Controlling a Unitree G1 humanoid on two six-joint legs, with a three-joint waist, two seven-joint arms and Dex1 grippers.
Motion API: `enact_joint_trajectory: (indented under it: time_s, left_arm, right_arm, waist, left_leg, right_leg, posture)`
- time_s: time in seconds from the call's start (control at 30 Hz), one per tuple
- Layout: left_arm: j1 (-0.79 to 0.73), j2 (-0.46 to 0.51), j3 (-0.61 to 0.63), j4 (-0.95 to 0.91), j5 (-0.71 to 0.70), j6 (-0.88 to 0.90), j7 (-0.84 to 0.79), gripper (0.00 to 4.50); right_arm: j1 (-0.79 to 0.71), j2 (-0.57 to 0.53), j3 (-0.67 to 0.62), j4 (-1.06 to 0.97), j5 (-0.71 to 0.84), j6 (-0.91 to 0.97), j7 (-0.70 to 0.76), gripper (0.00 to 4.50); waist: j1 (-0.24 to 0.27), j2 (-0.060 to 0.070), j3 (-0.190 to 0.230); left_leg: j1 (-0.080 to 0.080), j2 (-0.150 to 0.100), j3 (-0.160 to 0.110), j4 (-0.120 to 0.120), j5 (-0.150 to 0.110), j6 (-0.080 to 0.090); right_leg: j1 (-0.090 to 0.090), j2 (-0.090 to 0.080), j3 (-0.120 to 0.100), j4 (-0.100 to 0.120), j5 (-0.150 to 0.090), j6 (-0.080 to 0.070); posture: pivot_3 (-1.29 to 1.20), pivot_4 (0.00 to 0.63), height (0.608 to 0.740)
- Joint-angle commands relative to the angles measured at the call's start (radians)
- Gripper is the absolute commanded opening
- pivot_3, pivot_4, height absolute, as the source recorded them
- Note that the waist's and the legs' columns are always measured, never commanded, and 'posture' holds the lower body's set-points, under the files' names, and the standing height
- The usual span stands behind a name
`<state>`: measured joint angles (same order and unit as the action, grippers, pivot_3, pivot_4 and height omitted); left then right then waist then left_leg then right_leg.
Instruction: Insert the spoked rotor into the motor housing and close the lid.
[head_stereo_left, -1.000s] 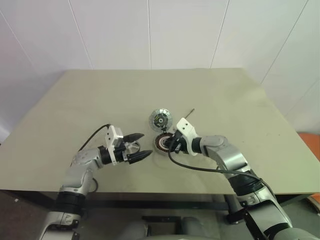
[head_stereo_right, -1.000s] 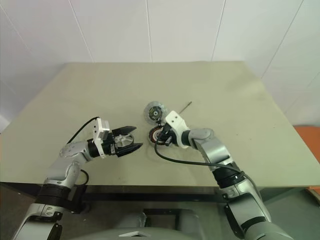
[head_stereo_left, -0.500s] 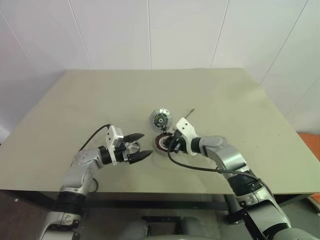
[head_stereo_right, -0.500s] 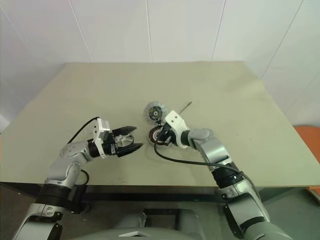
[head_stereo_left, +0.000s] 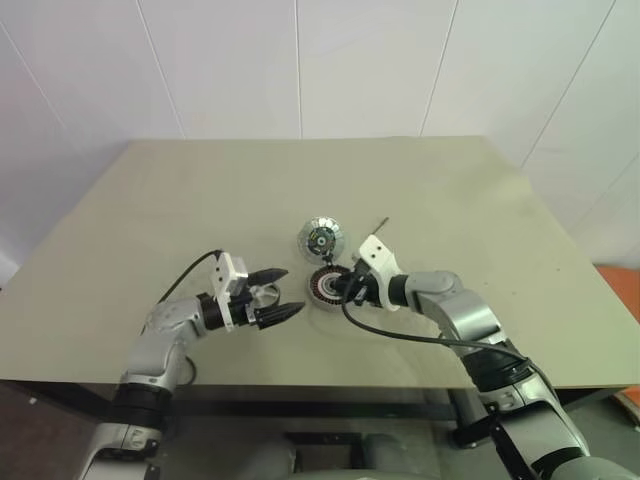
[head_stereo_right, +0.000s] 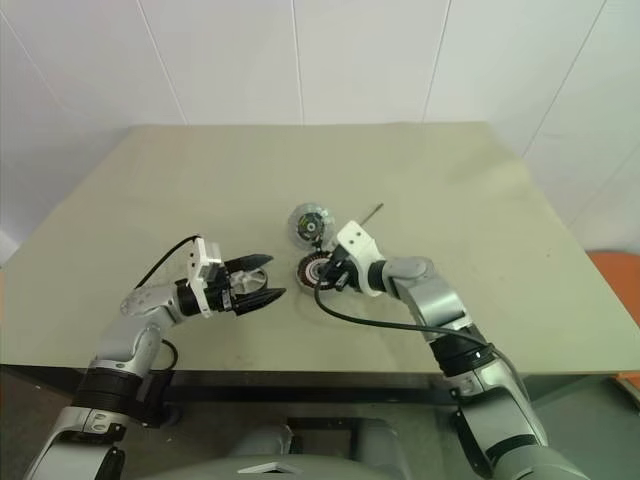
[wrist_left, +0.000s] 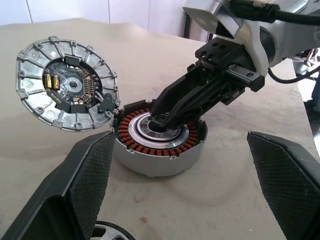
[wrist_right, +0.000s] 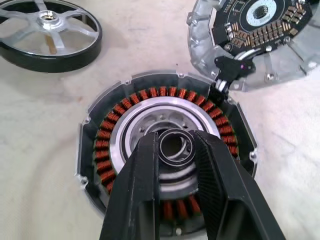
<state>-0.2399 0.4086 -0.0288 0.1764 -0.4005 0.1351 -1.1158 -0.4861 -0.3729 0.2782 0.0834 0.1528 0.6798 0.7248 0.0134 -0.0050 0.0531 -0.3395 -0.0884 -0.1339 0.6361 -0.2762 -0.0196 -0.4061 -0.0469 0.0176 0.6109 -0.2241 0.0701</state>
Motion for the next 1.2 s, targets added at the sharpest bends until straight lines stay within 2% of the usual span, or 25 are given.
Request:
enact_joint_trajectory:
  time_s: [0.03, 0.5, 1.2]
  left_arm:
    - [-0.007, 0.001, -0.014, -0.012, 0.013, -0.027, -0.009, 4.50]
    - [-0.009, 0.000, -0.012, -0.003, 0.011, -0.030, -0.006, 4.50]
    - [-0.018, 0.012, 0.017, -0.008, -0.022, -0.011, -0.013, 4.50]
  right_arm:
    - [0.012, -0.015, -0.016, 0.028, -0.008, 0.028, -0.011, 0.66]
    - [-0.006, 0.030, -0.020, 0.016, 0.016, 0.036, -0.021, 0.66]
    - [-0.011, -0.002, 0.051, -0.026, -0.049, -0.006, 0.010, 0.66]
  waist:
    - [0.001, 0.000, 0.000]
    - [0.000, 0.000, 0.000]
    - [-0.001, 0.000, 0.000]
  left_leg:
    - [0.000, 0.000, 0.000, 0.000, 0.000, 0.000]
    - [0.000, 0.000, 0.000, -0.001, 0.000, 0.000]
    - [0.000, 0.000, 0.000, -0.003, 0.000, 0.000]
  right_leg:
    - [0.000, 0.000, 0.000, 0.000, 0.000, 0.000]
    - [0.000, 0.000, 0.000, 0.000, 0.000, 0.000]
    - [-0.002, 0.000, 0.000, -0.001, 0.000, 0.000]
  posture:
    - [0.00, 0.000, 0.740]
    - [0.00, 0.000, 0.740]
    - [0.00, 0.000, 0.740]
